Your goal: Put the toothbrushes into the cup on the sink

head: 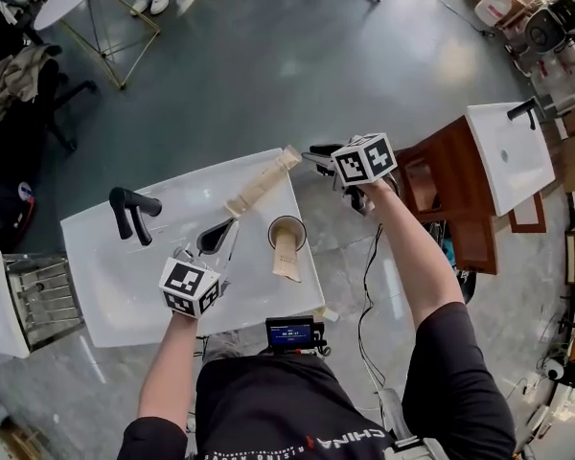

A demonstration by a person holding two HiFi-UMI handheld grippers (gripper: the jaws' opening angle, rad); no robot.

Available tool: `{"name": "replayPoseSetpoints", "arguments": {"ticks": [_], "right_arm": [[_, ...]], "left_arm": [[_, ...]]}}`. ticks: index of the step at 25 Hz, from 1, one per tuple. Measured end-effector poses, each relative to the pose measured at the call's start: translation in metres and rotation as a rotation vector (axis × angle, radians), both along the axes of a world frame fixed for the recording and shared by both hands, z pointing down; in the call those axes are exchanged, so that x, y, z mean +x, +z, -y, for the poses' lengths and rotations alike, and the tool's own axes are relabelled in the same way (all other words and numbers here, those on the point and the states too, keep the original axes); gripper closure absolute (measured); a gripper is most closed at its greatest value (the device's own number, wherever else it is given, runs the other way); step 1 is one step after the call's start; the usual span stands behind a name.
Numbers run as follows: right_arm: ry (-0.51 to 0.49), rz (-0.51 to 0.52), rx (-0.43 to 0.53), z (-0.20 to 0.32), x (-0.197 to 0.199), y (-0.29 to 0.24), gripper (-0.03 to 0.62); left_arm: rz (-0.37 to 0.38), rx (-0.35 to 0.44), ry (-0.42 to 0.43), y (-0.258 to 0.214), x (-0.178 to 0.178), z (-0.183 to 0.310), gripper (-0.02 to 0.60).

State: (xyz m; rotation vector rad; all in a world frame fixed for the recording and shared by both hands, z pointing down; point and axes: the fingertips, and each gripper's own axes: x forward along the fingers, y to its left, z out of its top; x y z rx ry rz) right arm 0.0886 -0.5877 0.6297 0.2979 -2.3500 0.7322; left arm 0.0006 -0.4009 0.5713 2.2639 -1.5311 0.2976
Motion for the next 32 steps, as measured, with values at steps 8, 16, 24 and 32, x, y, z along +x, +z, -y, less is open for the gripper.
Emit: {"name": "replayPoseSetpoints", "arguments": {"ticks": [8,16,24,32], "right_arm": [[-0.039,-0.003,-0.129,0.019,-0.019,0.031,0.430],[-0.114,0.002,-0.274,0.008,-0.027,0.054,0.458],[-0.133,0.015,-0.251,0.003,-0.029,0.043,0.568],[-0.109,0.025,-0.170,-0.006,-0.024,0.003,0.577]], "left_arm": [[0.017,-0.023,-0.034,0.004,-0.004,0.002,0.578],[0.035,-0.052,-0.075,0.010,-0.015,-0.012,0.578],[0.052,-0.051,-0.083,0.008,-0.019,-0.014,0.578],[0.057,-0.017,-0.058,-0.005,-0.013,-0.014,0.578]]}}
